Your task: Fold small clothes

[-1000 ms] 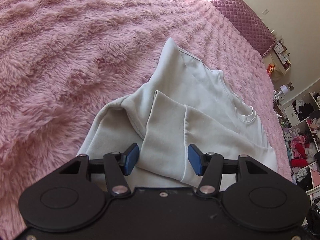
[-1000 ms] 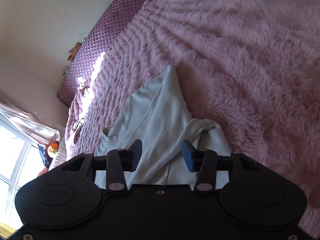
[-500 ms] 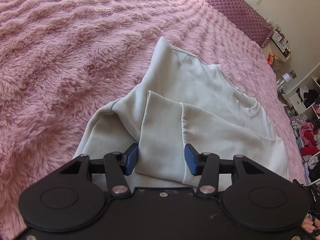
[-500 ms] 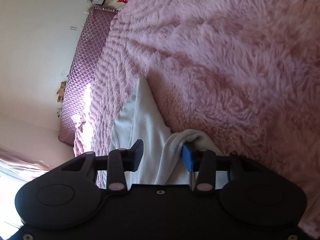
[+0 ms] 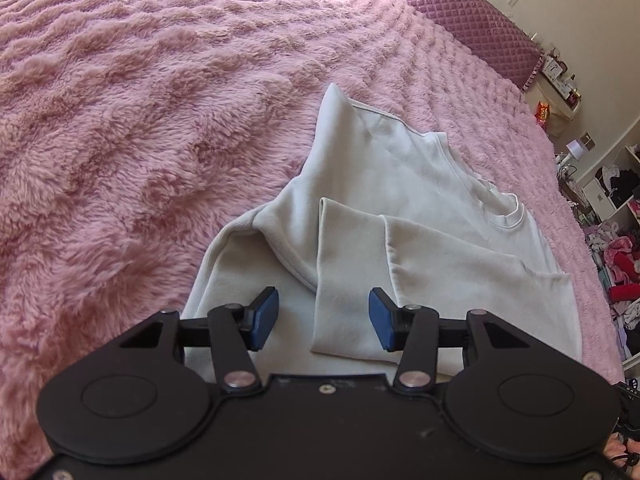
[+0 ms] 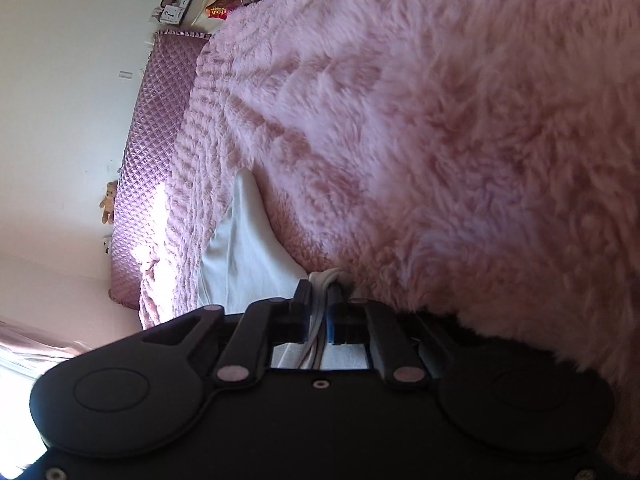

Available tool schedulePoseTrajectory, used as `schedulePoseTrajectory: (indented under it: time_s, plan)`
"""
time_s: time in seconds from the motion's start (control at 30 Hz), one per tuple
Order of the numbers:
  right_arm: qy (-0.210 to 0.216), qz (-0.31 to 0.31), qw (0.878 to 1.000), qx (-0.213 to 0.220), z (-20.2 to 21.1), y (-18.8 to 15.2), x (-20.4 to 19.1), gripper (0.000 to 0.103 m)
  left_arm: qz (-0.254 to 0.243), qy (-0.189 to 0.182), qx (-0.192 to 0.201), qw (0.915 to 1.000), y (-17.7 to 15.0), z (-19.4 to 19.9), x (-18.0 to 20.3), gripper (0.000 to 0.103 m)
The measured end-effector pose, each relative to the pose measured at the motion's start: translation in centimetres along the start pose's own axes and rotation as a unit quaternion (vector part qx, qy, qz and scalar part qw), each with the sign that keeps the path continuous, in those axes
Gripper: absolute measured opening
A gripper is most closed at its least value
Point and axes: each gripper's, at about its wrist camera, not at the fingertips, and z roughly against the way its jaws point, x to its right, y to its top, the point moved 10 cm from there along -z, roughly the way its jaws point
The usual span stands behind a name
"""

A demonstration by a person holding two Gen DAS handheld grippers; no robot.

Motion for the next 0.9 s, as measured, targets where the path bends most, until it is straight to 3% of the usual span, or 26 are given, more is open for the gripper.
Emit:
schedulePoseTrajectory:
  time_s: [0.07, 0.13, 0.23, 0.33, 0.4, 0.5, 0.53, 0.57, 0.7, 0.9]
  plan:
    - [-0.020, 0.037, 0.999, 0.008, 1.3, 0.2, -1.2, 0.018, -0.001, -0.011, 0.013, 0.9998, 0.7, 1.5, 0.3, 0.047]
    - [-0.020, 0.098, 0.995, 0.011, 2.2, 0.3, -3.2, 0.017, -0.003, -0.032, 0.025, 0.9992, 1.5, 2.6, 1.2, 0.048]
    - [0.020, 0.182, 0.983, -0.015, 2.2, -0.9, -7.0, 0.017, -0.017, -0.065, 0.022, 0.9975, 2.3, 2.8, 3.6, 0.050]
    - [0.038, 0.249, 0.967, -0.041, 0.8, -2.9, -9.5, 0.017, -0.026, -0.066, 0.001, 0.9975, 1.8, 0.8, 5.3, 0.051]
    - [0.029, 0.272, 0.960, -0.062, -0.9, -4.2, -9.7, 0.017, -0.025, -0.048, -0.022, 0.9983, 0.7, -1.0, 5.6, 0.051]
    - [-0.029, 0.274, 0.958, -0.081, -3.0, -5.1, -7.4, 0.017, -0.041, -0.008, -0.037, 0.9985, -0.7, -2.8, 4.5, 0.052]
    - [-0.046, 0.271, 0.958, -0.079, -3.2, -5.0, -6.3, 0.013, -0.052, -0.007, -0.039, 0.9979, -1.1, -3.1, 4.4, 0.055]
    - [-0.050, 0.266, 0.960, -0.074, -3.3, -4.8, -5.6, 0.003, -0.069, -0.003, -0.044, 0.9966, -1.6, -3.5, 4.2, 0.055]
    - [-0.053, 0.240, 0.968, -0.048, -2.7, -2.9, -3.8, 0.002, -0.085, -0.004, -0.049, 0.9951, -1.9, -4.2, 3.7, 0.055]
    - [-0.055, 0.245, 0.967, -0.052, -1.9, -2.2, -3.2, 0.001, -0.081, -0.003, -0.050, 0.9955, -1.8, -4.1, 3.4, 0.055]
